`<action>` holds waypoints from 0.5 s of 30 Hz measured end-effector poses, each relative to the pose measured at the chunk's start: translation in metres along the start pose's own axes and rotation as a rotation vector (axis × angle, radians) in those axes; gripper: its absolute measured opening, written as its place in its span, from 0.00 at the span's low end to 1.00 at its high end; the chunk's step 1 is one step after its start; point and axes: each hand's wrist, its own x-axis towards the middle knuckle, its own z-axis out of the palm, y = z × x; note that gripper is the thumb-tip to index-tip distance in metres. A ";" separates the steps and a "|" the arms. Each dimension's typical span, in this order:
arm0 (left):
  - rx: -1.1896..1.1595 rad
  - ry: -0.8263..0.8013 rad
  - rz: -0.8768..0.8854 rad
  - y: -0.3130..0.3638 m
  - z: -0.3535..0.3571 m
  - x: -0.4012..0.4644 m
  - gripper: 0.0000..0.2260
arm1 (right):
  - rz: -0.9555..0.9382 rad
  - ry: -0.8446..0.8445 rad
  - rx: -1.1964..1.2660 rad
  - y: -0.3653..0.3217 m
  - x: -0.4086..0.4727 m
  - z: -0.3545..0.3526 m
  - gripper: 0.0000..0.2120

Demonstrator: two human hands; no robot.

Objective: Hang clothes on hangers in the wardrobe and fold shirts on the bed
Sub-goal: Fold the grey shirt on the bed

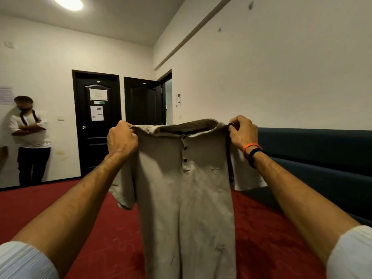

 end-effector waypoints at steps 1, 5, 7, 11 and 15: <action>-0.011 -0.007 0.005 0.002 0.004 -0.003 0.11 | -0.032 -0.005 -0.031 0.004 0.000 -0.005 0.05; -0.076 0.012 0.024 0.003 0.015 -0.016 0.08 | 0.005 0.027 -0.048 0.020 -0.001 -0.023 0.03; -0.110 0.009 0.023 0.003 0.019 -0.019 0.08 | 0.063 0.032 -0.007 0.025 0.000 -0.029 0.03; -0.169 0.023 0.014 0.011 0.024 -0.021 0.07 | 0.153 0.016 0.077 0.030 0.001 -0.031 0.04; -0.284 -0.056 -0.094 0.019 0.032 -0.019 0.05 | 0.321 0.010 0.197 0.032 0.001 -0.022 0.05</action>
